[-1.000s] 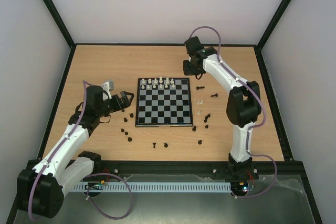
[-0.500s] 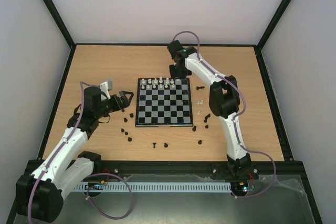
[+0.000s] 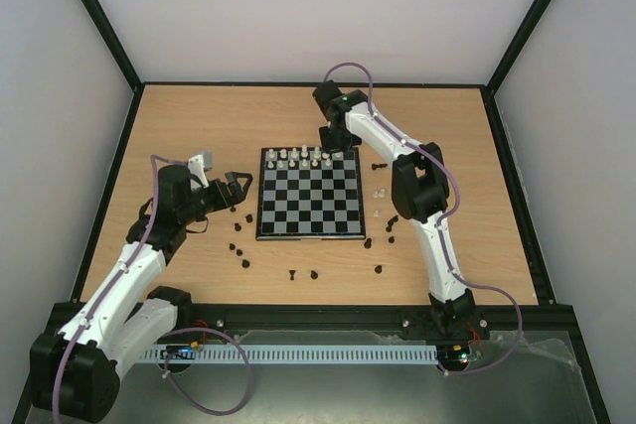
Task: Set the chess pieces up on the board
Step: Place the chess piece on the chessboard.
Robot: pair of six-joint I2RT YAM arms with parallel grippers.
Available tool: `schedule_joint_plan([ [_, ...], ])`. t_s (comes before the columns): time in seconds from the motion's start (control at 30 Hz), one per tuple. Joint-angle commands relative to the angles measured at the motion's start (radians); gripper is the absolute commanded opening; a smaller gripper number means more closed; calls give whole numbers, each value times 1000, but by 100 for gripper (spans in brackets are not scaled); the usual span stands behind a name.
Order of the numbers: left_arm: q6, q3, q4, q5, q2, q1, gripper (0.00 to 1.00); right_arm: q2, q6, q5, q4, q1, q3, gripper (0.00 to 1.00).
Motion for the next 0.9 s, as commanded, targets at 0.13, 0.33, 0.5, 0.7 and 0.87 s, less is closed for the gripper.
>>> schedule_joint_plan([
  [0.13,-5,-19,15,5,-11,-1,100,33,-6,26,-68,-2,29,2],
  [0.33,-4,-20,14,1,-12,-1,99,36,-4,31,-53,-1,28,3],
  [0.5,-5,-20,17,-3,-8,-1,99,46,-8,31,-44,0,31,5],
  [0.7,-4,-20,14,-9,-10,0,100,55,-10,35,-35,-1,41,8],
  [0.87,-5,-20,16,-12,-10,0,99,53,-10,44,-31,-1,51,11],
])
